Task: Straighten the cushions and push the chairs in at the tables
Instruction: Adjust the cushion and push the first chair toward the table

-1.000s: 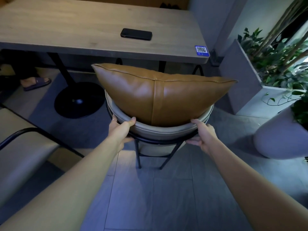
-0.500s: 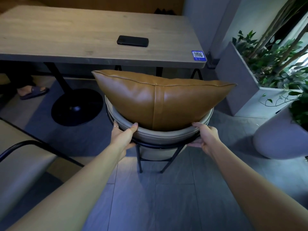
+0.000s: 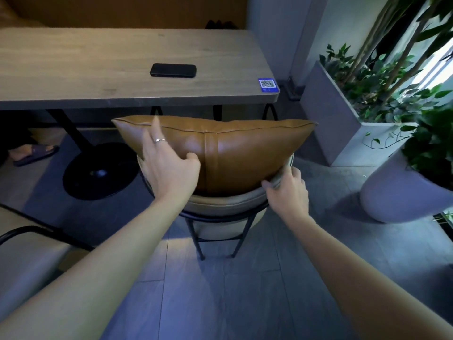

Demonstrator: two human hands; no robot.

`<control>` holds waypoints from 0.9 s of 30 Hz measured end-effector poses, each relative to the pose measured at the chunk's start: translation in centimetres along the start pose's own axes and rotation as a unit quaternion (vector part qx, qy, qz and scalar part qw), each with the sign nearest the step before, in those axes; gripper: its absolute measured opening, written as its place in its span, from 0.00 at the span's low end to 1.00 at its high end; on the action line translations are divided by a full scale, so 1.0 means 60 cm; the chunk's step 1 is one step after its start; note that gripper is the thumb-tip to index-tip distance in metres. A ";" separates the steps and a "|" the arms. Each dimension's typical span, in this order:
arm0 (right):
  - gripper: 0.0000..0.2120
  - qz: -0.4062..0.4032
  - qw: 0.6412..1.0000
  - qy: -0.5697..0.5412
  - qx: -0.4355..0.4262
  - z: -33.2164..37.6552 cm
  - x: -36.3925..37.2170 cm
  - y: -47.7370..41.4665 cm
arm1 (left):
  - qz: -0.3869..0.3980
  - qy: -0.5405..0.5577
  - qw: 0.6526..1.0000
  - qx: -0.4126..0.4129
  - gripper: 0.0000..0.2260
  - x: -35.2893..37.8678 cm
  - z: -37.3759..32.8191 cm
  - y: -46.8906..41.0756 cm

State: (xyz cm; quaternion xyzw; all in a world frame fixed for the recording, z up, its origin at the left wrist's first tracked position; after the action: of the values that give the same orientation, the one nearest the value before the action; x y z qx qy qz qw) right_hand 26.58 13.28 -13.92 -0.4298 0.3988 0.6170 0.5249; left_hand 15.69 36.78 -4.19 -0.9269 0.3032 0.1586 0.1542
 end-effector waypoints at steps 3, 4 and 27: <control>0.10 -0.086 0.982 0.092 -0.140 0.009 0.003 0.008 | 0.093 -0.110 0.982 0.119 0.40 0.049 -0.070 0.002; 0.09 -0.097 0.973 0.098 -0.183 0.010 0.005 0.013 | 0.129 -0.136 0.972 0.141 0.40 0.072 -0.087 0.003; 0.15 0.115 0.868 0.198 -0.440 0.115 0.070 0.012 | 0.269 -0.302 0.909 0.102 0.38 0.266 -0.114 -0.004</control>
State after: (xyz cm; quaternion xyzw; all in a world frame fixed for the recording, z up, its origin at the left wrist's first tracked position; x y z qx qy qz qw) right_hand 24.75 20.98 -15.69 -0.6808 0.2279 0.6863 0.1164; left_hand 29.43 26.19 -4.16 -0.6968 0.4950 0.4346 0.2838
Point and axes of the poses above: each hand's wrist, its own y-axis away from the middle knuckle, its own x-axis out of the palm, z = x × y, the point moved 4 cm from there along -y, towards the middle knuckle, and after that the axes turned 14 degrees about y, right-handed, at the moved point
